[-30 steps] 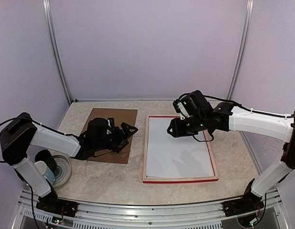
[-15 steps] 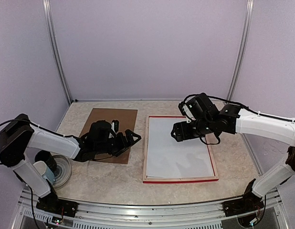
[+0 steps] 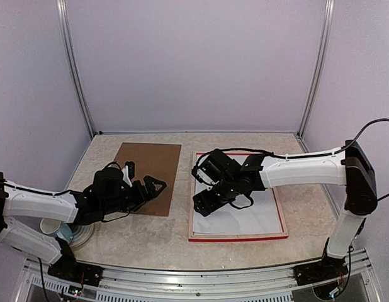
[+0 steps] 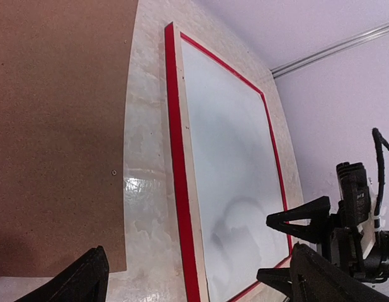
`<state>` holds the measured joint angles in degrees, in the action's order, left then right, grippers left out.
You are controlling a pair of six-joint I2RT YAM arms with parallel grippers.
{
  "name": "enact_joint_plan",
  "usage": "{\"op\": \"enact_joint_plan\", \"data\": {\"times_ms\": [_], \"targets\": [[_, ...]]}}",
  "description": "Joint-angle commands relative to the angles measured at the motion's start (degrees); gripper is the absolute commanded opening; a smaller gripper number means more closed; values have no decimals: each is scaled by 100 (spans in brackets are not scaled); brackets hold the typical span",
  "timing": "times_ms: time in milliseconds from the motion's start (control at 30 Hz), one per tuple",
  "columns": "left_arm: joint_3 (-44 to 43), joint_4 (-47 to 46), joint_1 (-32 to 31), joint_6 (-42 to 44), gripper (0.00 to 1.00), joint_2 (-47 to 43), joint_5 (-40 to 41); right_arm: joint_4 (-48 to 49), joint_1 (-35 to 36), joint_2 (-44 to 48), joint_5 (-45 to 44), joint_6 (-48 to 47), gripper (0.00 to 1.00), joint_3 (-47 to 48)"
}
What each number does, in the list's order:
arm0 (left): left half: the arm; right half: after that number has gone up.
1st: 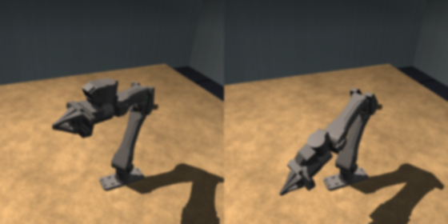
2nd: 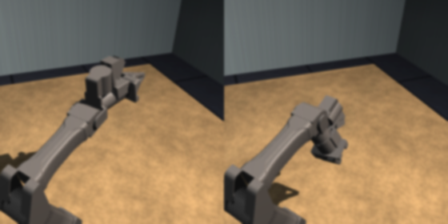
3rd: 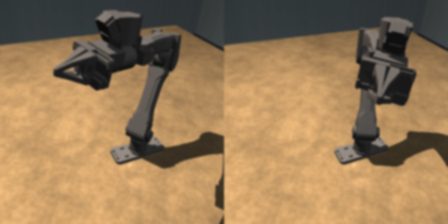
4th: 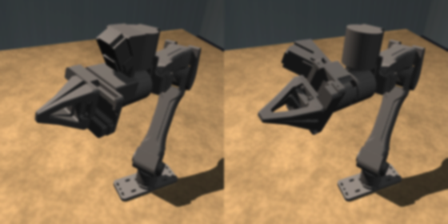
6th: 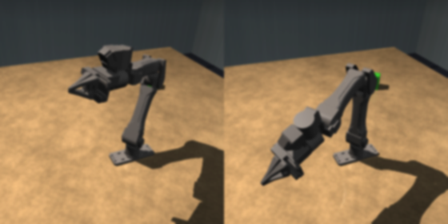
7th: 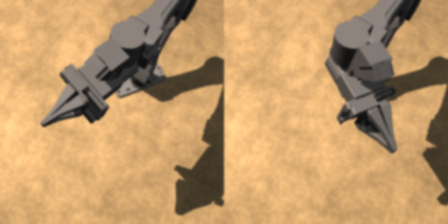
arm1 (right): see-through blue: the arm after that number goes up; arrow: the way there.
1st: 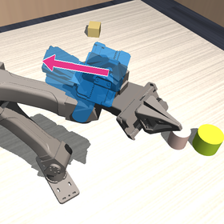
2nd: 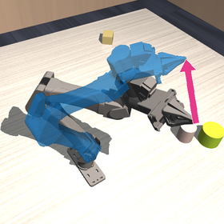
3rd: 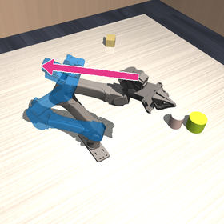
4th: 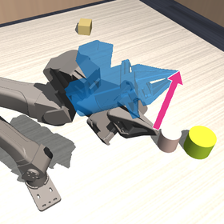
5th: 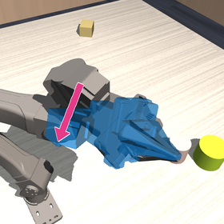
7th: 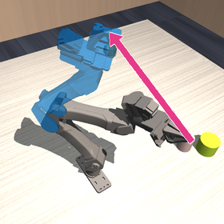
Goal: Put the photo into the frame
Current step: Place the photo on the mat board, then pick up the backboard from the center of the board.
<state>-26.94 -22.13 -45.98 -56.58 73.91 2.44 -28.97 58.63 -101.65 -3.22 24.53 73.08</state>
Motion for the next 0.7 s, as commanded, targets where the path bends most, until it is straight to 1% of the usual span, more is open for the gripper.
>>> {"op": "enact_joint_plan", "data": {"times_ms": [0,167,267,433,667], "targets": [[279,382,90,0,99,-669,514,-374,376,-593,-706,-130,80,899],[484,621,195,-4,99,-1186,630,-842,664,-1179,-1232,-117,81,1493],[531,642,241,8,99,-1293,638,-1089,776,-1412,-1483,-87,81,1660],[510,529,256,15,99,-1224,575,-1371,899,-1578,-1829,-1,82,1751],[472,421,264,-8,99,-1005,497,-1469,940,-1661,-1866,49,82,1609]]}}
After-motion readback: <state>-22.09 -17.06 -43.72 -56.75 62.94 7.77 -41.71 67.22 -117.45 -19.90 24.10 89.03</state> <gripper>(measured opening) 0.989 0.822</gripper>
